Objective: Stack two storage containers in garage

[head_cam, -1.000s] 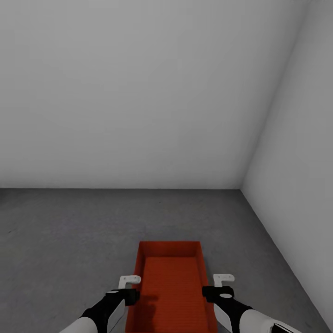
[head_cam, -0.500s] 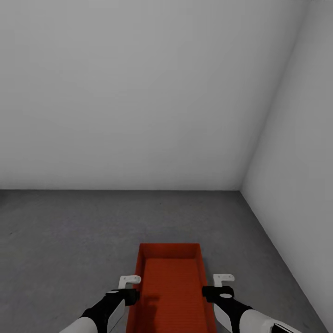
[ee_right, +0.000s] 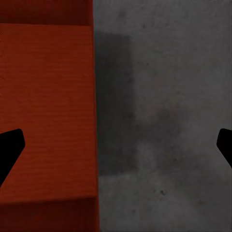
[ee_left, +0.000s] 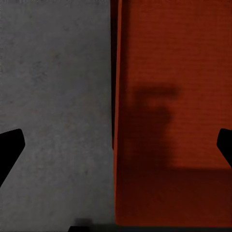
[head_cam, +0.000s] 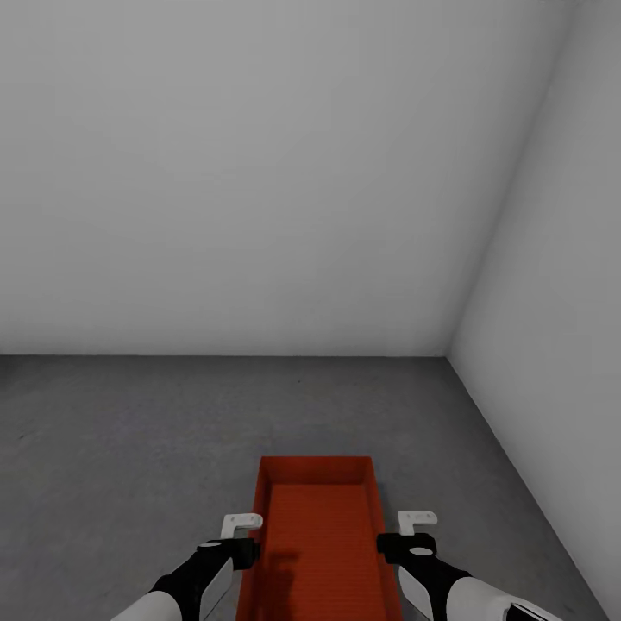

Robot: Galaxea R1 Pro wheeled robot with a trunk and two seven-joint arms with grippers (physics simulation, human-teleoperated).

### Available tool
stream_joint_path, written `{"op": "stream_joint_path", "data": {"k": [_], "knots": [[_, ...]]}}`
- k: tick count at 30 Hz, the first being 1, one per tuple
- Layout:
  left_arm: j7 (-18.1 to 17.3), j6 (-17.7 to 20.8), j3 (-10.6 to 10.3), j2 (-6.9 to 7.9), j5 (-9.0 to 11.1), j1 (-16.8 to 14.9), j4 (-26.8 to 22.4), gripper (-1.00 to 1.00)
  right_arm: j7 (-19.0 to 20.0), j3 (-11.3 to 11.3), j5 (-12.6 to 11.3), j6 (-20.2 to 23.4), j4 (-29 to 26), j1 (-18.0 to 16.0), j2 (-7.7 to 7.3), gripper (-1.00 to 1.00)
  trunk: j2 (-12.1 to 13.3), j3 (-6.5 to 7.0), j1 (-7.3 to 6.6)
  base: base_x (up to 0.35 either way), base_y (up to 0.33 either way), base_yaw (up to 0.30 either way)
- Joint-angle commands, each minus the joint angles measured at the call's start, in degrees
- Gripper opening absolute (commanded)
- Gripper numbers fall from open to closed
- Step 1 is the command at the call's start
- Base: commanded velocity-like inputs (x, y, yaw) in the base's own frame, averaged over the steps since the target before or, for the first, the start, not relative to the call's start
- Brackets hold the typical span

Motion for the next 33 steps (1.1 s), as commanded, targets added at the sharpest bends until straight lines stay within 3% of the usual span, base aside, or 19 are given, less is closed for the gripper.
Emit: {"op": "stream_joint_path", "data": {"k": [1,9,19,33], "knots": [[0.3,0.3,-0.3,0.03,0.4,0.0,-0.1,1.00,-0.2,0.5,-0.6,-0.1,0.0,0.0,0.00,1.00,0.0,-0.05,0.00,0.000,0.000,0.000],[0.2,0.4,-0.3,0.02,0.4,0.0,-0.2,1.00,-0.2,0.4,-0.6,-0.2,0.0,0.0,0.00,1.00,0.0,-0.05,0.00,-0.087,0.000,0.000],[0.2,0.4,-0.3,0.03,0.4,0.0,-0.2,1.00,-0.3,0.5,-0.6,-0.3,0.0,0.0,0.00,1.00,0.0,-0.02,0.00,-0.331,0.000,0.000],[0.2,0.4,-0.3,0.03,0.4,0.0,-0.2,1.00,-0.4,0.5,-0.7,-0.5,0.8,0.0,0.09,1.00,0.0,1.13,0.00,-0.344,0.000,0.000]]}}
